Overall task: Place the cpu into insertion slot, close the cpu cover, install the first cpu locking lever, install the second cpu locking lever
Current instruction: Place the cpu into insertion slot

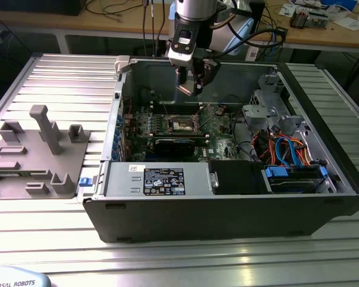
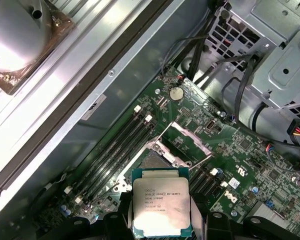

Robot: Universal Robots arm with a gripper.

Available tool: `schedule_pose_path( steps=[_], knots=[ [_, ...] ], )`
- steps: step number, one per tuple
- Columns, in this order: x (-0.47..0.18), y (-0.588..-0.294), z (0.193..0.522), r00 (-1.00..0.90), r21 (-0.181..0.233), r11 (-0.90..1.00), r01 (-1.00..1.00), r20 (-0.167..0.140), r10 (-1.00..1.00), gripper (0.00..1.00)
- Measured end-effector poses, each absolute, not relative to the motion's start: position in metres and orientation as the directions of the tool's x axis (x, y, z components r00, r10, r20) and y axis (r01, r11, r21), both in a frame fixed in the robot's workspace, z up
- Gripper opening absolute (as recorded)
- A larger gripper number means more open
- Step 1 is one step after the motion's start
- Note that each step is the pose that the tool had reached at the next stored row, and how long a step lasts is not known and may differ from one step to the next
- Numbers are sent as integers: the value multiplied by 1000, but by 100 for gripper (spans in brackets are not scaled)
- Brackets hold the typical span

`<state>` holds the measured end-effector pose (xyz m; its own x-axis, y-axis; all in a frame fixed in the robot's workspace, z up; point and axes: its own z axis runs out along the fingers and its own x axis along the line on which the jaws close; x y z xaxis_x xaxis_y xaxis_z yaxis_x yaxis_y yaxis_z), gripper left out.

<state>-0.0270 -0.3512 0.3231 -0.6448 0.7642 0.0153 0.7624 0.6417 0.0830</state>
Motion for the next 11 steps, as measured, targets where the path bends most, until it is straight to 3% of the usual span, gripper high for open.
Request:
schedule_pose_path(
  steps=[11],
  knots=[
    [-27, -351, 323, -637, 83, 634, 769, 15, 771, 54]
  ],
)
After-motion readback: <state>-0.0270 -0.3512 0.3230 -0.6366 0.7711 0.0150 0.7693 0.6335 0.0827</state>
